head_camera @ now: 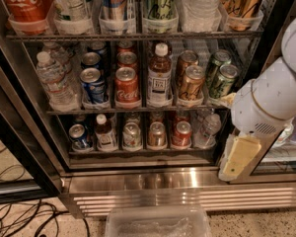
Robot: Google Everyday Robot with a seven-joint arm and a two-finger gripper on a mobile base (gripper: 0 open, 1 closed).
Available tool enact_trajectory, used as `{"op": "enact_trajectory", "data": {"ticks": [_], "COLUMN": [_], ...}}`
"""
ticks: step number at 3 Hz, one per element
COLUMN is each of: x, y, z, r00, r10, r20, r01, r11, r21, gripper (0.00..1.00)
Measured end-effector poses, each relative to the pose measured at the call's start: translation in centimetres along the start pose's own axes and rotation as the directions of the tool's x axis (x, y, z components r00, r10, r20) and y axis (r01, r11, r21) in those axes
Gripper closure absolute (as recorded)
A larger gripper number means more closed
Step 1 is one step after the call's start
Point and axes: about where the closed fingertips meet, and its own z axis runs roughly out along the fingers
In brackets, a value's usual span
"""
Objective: Pick orange can from bottom shelf of fridge
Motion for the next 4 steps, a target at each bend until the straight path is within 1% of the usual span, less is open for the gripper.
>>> {"op": "enact_trajectory", "data": {"ticks": [1,2,3,4], "x": [0.4,0.7,0.4,-0.7], "y": [2.4,6.2,8.0,9.2], "z": [4.3,10.5,15.2,23.2], "r00": [0.997,0.988,0.980,0.965], "r10": [0.058,0.125,0.135,0.125], "r20": [0.042,0.093,0.146,0.231], "r01": [-0.058,-0.121,-0.132,-0.125], "r11": [0.9982,0.9916,0.9907,0.9921], "r21": [-0.013,-0.046,-0.033,-0.012], "gripper": [0.00,0.00,0.00,0.00]}}
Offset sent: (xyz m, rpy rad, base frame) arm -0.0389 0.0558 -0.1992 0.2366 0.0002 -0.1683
